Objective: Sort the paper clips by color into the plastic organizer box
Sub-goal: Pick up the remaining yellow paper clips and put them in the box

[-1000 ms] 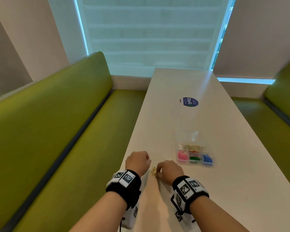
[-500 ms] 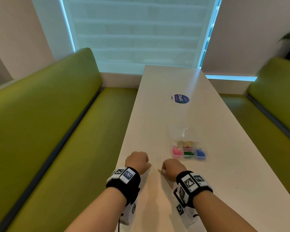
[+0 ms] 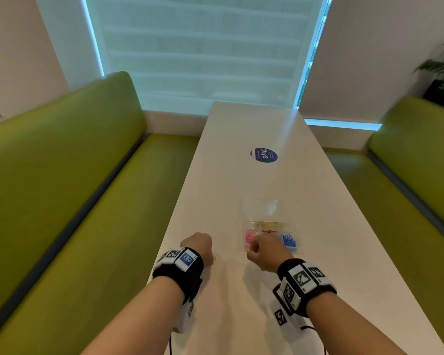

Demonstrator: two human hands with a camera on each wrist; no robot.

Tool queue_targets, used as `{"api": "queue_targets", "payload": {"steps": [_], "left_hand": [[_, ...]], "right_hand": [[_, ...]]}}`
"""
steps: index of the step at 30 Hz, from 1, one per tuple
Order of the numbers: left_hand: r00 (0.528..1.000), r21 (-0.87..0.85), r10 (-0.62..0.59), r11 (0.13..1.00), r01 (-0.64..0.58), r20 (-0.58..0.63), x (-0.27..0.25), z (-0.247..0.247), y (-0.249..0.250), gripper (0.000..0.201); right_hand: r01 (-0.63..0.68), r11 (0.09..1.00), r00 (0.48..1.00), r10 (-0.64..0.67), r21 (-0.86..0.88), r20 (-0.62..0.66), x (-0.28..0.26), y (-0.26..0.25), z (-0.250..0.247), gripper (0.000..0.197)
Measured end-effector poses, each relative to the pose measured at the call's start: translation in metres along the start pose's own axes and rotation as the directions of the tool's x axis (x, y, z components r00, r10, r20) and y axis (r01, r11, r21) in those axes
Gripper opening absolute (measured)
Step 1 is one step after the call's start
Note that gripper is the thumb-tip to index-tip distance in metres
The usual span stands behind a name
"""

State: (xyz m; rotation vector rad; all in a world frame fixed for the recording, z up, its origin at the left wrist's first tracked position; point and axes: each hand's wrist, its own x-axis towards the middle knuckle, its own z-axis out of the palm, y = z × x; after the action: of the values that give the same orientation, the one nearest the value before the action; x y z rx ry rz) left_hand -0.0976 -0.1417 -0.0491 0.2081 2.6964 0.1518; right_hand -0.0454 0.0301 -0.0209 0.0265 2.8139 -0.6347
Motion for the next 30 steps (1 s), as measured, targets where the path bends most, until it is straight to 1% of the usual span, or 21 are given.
{"api": "queue_targets", "payload": {"steps": [2, 5, 7, 9, 10, 14, 15, 17, 19, 21, 26, 30], "left_hand": [[1.0, 0.037, 0.002, 0.999, -0.002, 0.018, 0.002, -0.004, 0.005, 0.025], [0.999, 0.07, 0.004, 0.998, -0.007, 0.037, 0.007, -0.008, 0.015, 0.023], [0.999, 0.081, 0.003, 0.997, -0.006, 0.04, 0.012, -0.011, 0.023, 0.014], [0.999, 0.083, 0.001, 0.997, -0.004, 0.036, 0.016, -0.014, 0.03, 0.004], [0.999, 0.084, -0.001, 0.996, -0.002, 0.037, 0.019, -0.016, 0.033, 0.004], [1.0, 0.05, 0.0, 0.999, -0.001, 0.025, 0.029, -0.022, 0.041, 0.021], [1.0, 0.019, 0.009, 1.0, -0.009, 0.002, 0.033, -0.025, 0.044, 0.023], [0.995, -0.076, 0.028, 0.996, -0.035, -0.095, 0.04, -0.034, 0.05, 0.022], [0.975, -0.186, 0.042, 0.979, -0.083, -0.216, 0.045, -0.043, 0.059, 0.02], [0.955, -0.259, 0.059, 0.956, -0.138, -0.291, 0.049, -0.05, 0.071, 0.021], [0.939, -0.285, 0.12, 0.934, -0.217, -0.322, 0.06, -0.051, 0.098, 0.02], [0.941, -0.259, 0.136, 0.94, -0.221, -0.309, 0.071, -0.046, 0.107, 0.019]], "right_hand": [[0.013, 1.0, 0.999, -0.013, -0.019, -0.029, 0.003, 0.004, -0.01, 0.022], [0.013, 1.0, 0.997, -0.013, 0.0, -0.074, 0.012, 0.016, -0.023, 0.017], [-0.001, 1.0, 0.996, 0.004, 0.03, -0.089, 0.019, 0.025, -0.033, 0.014], [-0.016, 0.999, 0.994, 0.021, 0.048, -0.104, 0.027, 0.035, -0.042, 0.015], [-0.022, 0.999, 0.993, 0.027, 0.042, -0.111, 0.03, 0.04, -0.046, 0.015], [-0.024, 1.0, 0.992, 0.025, 0.014, -0.122, 0.045, 0.059, -0.059, 0.009], [-0.034, 0.999, 0.992, 0.037, 0.028, -0.121, 0.049, 0.063, -0.062, 0.009], [-0.061, 0.996, 0.987, 0.07, 0.066, -0.142, 0.056, 0.072, -0.067, 0.01], [-0.071, 0.996, 0.985, 0.079, 0.059, -0.152, 0.063, 0.081, -0.072, 0.007], [-0.07, 0.996, 0.986, 0.078, 0.055, -0.15, 0.07, 0.089, -0.074, 0.012], [-0.089, 0.982, 0.986, 0.11, 0.165, -0.127, 0.086, 0.104, -0.072, 0.017], [-0.077, 0.986, 0.991, 0.092, 0.148, -0.096, 0.094, 0.112, -0.067, 0.02]]}}
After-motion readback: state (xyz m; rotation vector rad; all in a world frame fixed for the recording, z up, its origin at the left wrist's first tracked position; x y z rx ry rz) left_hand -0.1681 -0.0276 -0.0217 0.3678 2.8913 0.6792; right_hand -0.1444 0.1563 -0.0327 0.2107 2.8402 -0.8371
